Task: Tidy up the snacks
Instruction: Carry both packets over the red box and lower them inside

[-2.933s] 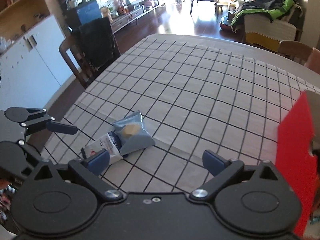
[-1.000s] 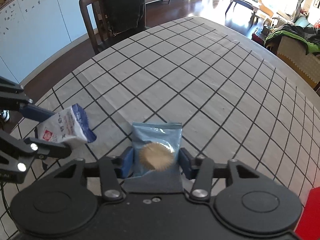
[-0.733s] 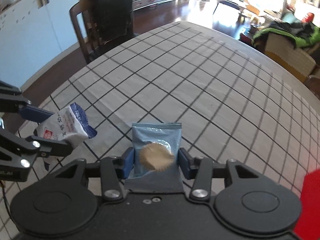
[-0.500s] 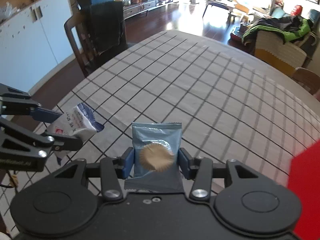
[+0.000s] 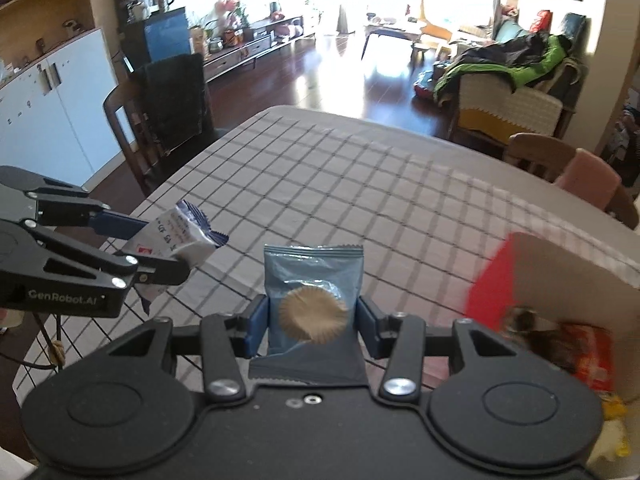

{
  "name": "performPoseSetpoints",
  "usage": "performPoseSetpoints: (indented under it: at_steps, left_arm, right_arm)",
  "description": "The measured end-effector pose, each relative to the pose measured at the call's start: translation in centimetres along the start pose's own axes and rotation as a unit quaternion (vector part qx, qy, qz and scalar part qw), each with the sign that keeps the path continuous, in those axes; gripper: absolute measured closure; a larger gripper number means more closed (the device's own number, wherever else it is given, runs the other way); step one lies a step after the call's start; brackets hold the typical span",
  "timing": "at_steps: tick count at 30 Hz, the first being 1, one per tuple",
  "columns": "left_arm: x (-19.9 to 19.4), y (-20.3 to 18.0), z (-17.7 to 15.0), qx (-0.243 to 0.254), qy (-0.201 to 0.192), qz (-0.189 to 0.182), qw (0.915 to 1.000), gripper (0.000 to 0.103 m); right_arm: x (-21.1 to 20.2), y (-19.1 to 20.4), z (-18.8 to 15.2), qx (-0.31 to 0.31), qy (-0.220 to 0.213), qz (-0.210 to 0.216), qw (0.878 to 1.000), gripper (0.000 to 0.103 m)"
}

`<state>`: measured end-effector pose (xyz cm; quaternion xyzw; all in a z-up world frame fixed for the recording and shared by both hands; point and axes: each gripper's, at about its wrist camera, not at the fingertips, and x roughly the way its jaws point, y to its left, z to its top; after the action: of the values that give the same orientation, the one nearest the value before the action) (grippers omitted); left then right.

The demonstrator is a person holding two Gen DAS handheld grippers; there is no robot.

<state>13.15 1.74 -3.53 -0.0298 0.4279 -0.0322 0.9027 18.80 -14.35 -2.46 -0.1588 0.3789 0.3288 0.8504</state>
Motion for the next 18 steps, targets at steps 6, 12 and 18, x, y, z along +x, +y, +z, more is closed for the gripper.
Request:
performPoseSetpoints:
  at_steps: [6, 12, 18]
  left_arm:
    - [0.0, -5.4, 2.2, 0.022, -0.015, -0.015, 0.9995, 0.057]
    - [0.8, -10.6, 4.0, 0.036, -0.018, -0.034, 0.9986, 0.057]
    - [2.1, -15.6, 5.5, 0.056, -0.021, -0.044, 0.9973, 0.057]
  right_arm:
    - [-3.5, -4.5, -1.3, 0.012, -0.017, -0.023, 1.0, 0.056]
    - [-5.9, -8.8, -2.8, 0.027, -0.028, -0.038, 0.999, 0.056]
    - [-7.3, -13.0, -4.6, 0.046, -0.031, -0.059, 0.997, 0.056]
